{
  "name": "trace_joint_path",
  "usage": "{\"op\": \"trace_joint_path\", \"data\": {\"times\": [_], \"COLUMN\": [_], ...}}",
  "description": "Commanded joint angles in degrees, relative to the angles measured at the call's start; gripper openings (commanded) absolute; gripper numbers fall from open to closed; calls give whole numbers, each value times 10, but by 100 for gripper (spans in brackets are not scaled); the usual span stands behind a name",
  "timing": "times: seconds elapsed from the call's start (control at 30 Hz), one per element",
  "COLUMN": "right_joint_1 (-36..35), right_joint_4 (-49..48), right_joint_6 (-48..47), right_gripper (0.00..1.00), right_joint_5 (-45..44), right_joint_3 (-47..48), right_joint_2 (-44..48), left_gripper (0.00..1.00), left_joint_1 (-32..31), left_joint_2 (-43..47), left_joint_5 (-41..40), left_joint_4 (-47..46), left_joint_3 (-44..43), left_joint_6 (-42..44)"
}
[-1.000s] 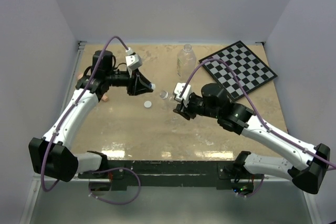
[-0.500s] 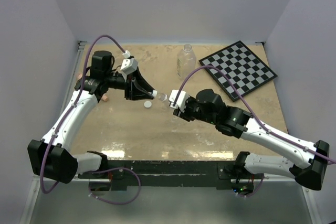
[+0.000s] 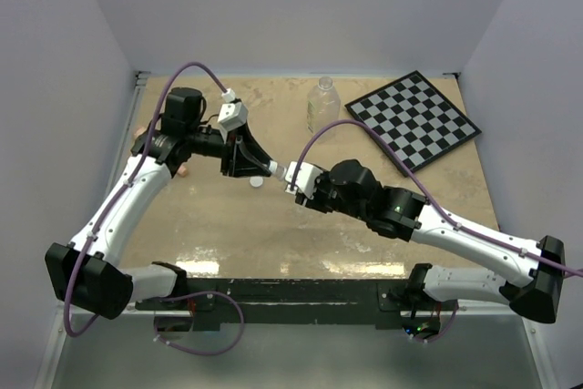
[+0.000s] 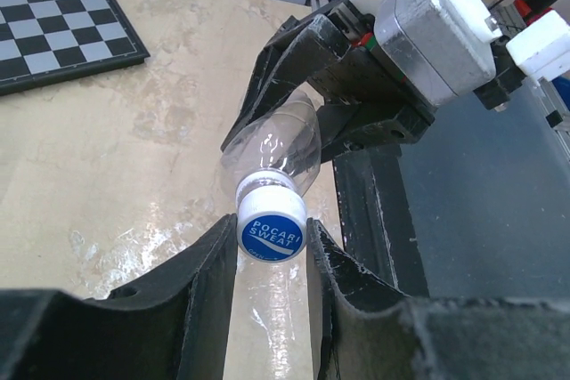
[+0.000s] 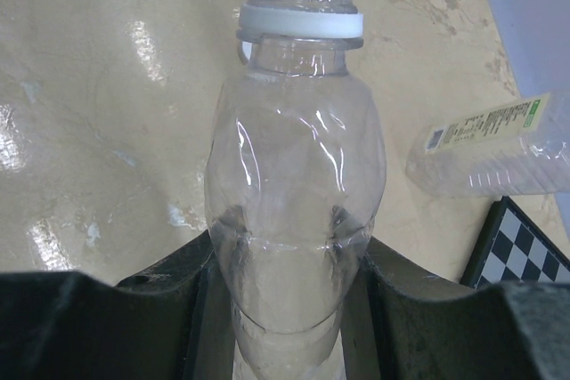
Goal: Screw on the bottle caps
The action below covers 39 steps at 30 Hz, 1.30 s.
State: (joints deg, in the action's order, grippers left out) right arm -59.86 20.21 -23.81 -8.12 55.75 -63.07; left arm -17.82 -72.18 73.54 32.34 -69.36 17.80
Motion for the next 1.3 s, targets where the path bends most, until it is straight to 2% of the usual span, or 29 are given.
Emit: {"op": "trace_joint_path", "data": {"times": [0.0,0.53,0.9,1.27], "right_joint_1": [-9,-19,-22,-22], "right_joint_4": [-3,-17,-29,-61], "right_joint_6": [-10,-9,-7,3], "right_gripper": [35,35,35,34], "right_joint_5": [-30,-41,-36,-22], "right_joint_3": [15,8,3,-9], "right_joint_2": [5,23,23,44], "left_gripper": [0,0,0,0], "left_joint_1": [-12,-32,-46,-49], "left_joint_2": [-3,-39,-45,-24], "left_joint_5": [-1,-44,-38,1], "left_joint_4": [24,129,129,75], "left_joint_3": [-31,-68,-73,-38], "left_joint_6": [21,85,79,35]}}
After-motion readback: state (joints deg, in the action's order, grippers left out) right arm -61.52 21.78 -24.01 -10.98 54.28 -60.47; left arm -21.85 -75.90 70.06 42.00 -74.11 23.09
